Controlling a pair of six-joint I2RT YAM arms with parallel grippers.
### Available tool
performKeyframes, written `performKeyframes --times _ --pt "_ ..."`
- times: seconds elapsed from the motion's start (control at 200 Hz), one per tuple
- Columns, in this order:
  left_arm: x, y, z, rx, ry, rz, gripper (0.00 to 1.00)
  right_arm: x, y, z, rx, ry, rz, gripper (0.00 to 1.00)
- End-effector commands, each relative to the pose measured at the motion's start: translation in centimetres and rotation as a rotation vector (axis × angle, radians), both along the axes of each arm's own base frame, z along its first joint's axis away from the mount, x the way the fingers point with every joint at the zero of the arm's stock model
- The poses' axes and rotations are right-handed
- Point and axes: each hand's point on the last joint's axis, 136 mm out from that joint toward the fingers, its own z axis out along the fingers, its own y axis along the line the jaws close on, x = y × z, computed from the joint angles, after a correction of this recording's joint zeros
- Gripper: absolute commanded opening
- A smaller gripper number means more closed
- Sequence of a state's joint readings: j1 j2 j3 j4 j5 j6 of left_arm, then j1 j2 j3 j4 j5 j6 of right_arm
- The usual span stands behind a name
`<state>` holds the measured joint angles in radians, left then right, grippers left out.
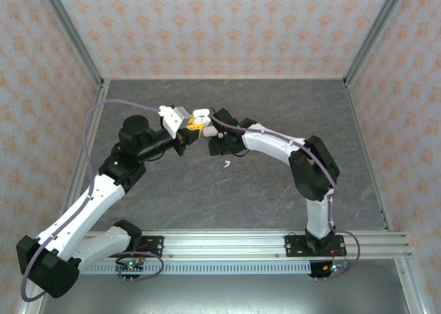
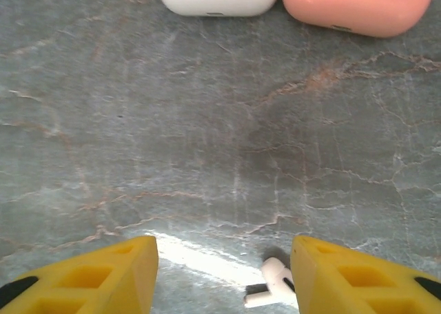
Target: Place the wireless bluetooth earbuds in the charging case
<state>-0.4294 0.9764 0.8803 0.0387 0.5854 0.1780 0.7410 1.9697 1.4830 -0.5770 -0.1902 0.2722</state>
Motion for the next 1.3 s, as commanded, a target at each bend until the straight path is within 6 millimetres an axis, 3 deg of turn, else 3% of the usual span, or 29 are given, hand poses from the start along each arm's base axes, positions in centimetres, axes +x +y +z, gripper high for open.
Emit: performKeyframes --times 0.0,0.215,0.455,0.626,0.811,1.066,1.161,1.296 --pt "0.2 0.6 1.6 -0.016 -0.063 0.022 0.00 -0.1 -1.5 -0.9 -0.110 0.019 -0.011 0.55" --pt "0.2 0.3 1.8 -0.027 -0.055 0.005 0.00 -1.7 -2.3 -3.0 -0.207 0.072 0.032 0.65" --pt "0.2 0.3 1.8 -0.028 -0.052 0.001 0.00 -3.2 -3.5 -4.6 -0.305 0.104 0.060 0.64" --pt "0.1 0.3 1.6 -0.027 -0.047 0.001 0.00 -4.0 -4.9 -5.0 -0.364 0.113 0.056 0.58" --pt "0.2 0.2 1.5 -0.029 -0.040 0.000 0.00 -4.8 -6.7 -4.8 -0.411 0.110 0.048 0.52" --pt "0.4 0.0 1.2 -0.029 -0.025 -0.005 0.00 -5.1 -7.9 -3.7 -0.428 0.085 0.020 0.51" --pt "0.5 0.0 1.2 -0.029 -0.022 -0.005 0.00 -4.8 -7.3 -2.7 -0.398 0.071 0.019 0.51" --pt "0.4 0.0 1.1 -0.028 -0.020 -0.006 0.00 -3.9 -4.9 -1.2 -0.282 0.038 0.031 0.54"
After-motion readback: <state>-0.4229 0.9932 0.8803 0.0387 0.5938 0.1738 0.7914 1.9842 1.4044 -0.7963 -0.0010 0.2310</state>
